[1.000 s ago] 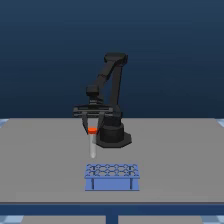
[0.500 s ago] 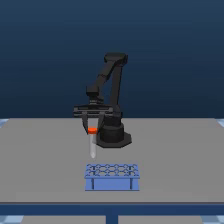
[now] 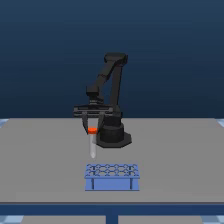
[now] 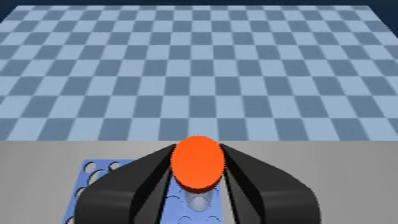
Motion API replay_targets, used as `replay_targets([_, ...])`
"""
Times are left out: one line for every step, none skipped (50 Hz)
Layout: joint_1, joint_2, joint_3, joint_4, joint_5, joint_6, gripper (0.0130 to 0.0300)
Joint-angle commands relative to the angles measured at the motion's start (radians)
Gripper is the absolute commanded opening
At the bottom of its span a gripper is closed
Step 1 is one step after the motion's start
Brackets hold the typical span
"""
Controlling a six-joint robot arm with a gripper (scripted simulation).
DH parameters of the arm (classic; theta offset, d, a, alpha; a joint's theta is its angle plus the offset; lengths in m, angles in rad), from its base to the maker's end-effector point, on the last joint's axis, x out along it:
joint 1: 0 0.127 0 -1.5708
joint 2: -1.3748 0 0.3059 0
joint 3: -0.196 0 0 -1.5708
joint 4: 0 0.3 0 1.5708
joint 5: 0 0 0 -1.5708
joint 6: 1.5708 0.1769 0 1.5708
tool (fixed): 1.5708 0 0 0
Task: Pick up the centrifuge tube on the rack
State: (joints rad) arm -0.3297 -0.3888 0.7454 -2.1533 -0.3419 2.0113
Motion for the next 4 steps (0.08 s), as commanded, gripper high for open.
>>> replay_targets([0.000, 0.000, -0.001, 0.000, 0.001, 0.000, 0.0130])
replay_targets([0.000, 0.000, -0.001, 0.000, 0.001, 0.000, 0.0130])
replay_targets([0.000, 0.000, -0.001, 0.000, 0.001, 0.000, 0.0130])
replay_targets([0.000, 0.000, -0.001, 0.000, 0.001, 0.000, 0.0130])
